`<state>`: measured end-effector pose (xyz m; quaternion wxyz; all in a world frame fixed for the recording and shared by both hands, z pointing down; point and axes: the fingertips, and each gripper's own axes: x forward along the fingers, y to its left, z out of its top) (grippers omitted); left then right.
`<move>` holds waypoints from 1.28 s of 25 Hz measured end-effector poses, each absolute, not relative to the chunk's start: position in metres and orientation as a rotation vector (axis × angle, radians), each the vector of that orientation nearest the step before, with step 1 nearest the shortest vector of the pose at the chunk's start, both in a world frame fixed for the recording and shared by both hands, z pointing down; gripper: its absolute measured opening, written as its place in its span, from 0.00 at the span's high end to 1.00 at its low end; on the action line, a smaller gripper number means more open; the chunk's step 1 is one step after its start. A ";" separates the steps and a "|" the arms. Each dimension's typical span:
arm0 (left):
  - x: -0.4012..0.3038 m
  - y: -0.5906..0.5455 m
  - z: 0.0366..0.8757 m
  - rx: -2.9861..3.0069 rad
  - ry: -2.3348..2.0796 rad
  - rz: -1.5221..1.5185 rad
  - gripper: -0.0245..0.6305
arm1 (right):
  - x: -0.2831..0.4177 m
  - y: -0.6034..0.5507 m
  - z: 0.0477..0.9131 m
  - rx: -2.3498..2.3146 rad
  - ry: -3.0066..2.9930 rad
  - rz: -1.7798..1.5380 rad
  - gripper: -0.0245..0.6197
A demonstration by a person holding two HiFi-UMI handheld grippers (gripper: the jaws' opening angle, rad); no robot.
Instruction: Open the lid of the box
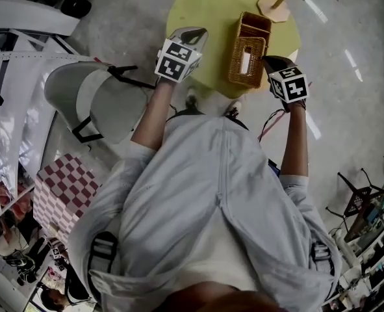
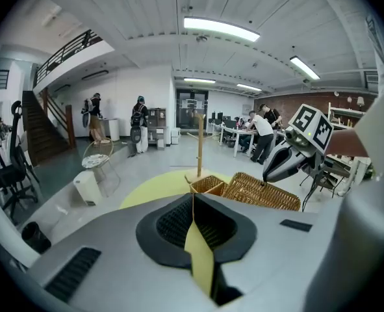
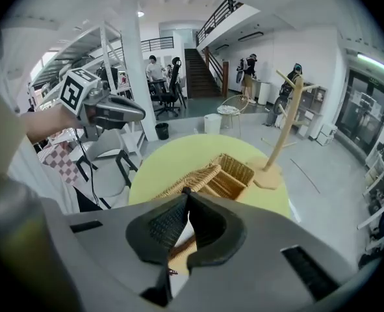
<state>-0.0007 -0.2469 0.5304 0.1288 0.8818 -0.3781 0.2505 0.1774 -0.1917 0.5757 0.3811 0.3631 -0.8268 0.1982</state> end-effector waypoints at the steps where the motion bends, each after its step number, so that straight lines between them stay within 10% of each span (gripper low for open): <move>1: -0.007 -0.248 0.529 2.565 -1.106 0.718 0.91 | 0.169 -0.193 0.569 0.926 -2.124 0.495 0.92; 32: -0.150 -0.256 0.567 2.458 -1.100 0.749 0.91 | -0.011 -0.223 0.626 0.835 -2.119 0.673 0.83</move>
